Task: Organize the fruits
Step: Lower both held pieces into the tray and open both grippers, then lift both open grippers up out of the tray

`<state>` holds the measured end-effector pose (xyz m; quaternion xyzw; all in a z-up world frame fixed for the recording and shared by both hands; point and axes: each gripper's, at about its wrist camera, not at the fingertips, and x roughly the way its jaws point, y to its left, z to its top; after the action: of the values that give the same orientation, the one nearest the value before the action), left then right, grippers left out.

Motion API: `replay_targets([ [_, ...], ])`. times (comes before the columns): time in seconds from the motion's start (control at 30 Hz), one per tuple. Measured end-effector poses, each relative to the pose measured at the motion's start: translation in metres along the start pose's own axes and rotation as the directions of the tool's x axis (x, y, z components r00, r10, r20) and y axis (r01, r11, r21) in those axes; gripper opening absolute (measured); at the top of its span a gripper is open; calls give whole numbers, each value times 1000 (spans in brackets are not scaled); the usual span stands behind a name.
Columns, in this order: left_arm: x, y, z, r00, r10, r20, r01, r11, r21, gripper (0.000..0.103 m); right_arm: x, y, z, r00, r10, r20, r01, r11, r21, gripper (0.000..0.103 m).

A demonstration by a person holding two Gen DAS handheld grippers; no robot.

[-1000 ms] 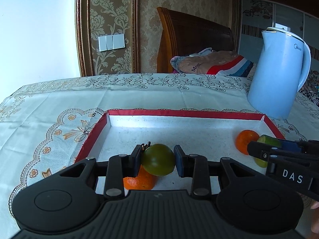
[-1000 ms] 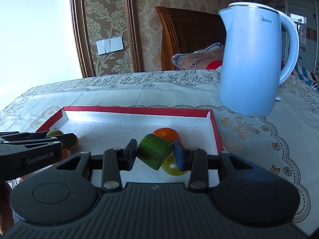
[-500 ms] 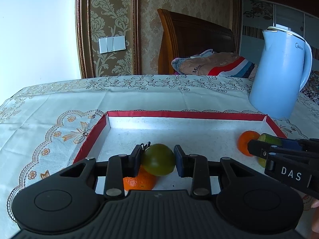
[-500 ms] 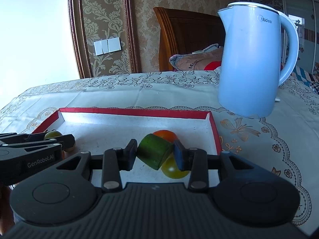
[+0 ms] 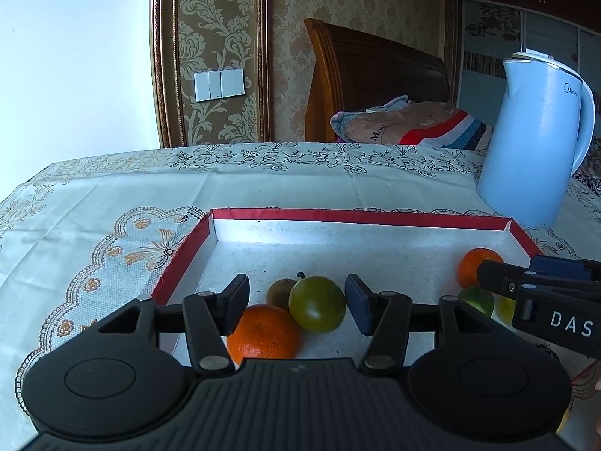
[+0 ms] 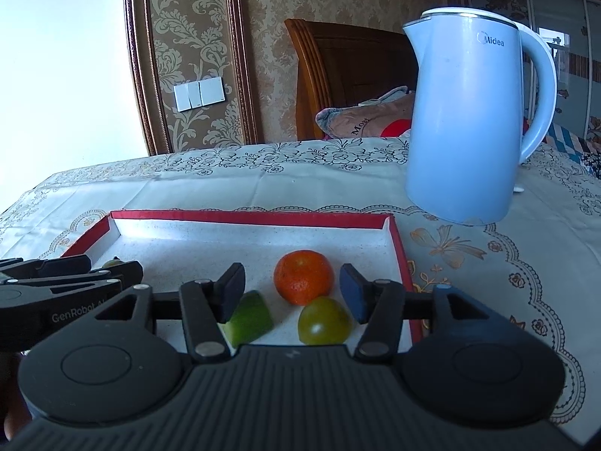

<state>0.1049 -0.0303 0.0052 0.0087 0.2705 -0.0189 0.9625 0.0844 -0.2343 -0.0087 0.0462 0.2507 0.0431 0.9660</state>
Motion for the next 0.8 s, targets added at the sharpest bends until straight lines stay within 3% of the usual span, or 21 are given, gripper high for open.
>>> replay_targets([
  [0.1,0,0,-1,1000,-1,2,1,1000,4,57,-3,-1,0,1000,-9,19,8,1000,4,72],
  [0.3,0,-1,-2,1000,-3,-1,3,1000,3,59,-5,-3,0,1000,-9,20,9,1000,18,78],
  [0.43,-1,1,-2,1000,4,6,-4,1000,-2,59,-5,-4,-1,1000,-13,16,12,1000,24,88],
  [0.7,-2,3,-4,1000,5,8,-4,1000,-7,60,-7,-4,-3,1000,-16,22,16,1000,20,95],
  [0.8,-2,3,-4,1000,5,6,-5,1000,-7,67,-7,-5,-3,1000,-17,21,17,1000,25,97],
])
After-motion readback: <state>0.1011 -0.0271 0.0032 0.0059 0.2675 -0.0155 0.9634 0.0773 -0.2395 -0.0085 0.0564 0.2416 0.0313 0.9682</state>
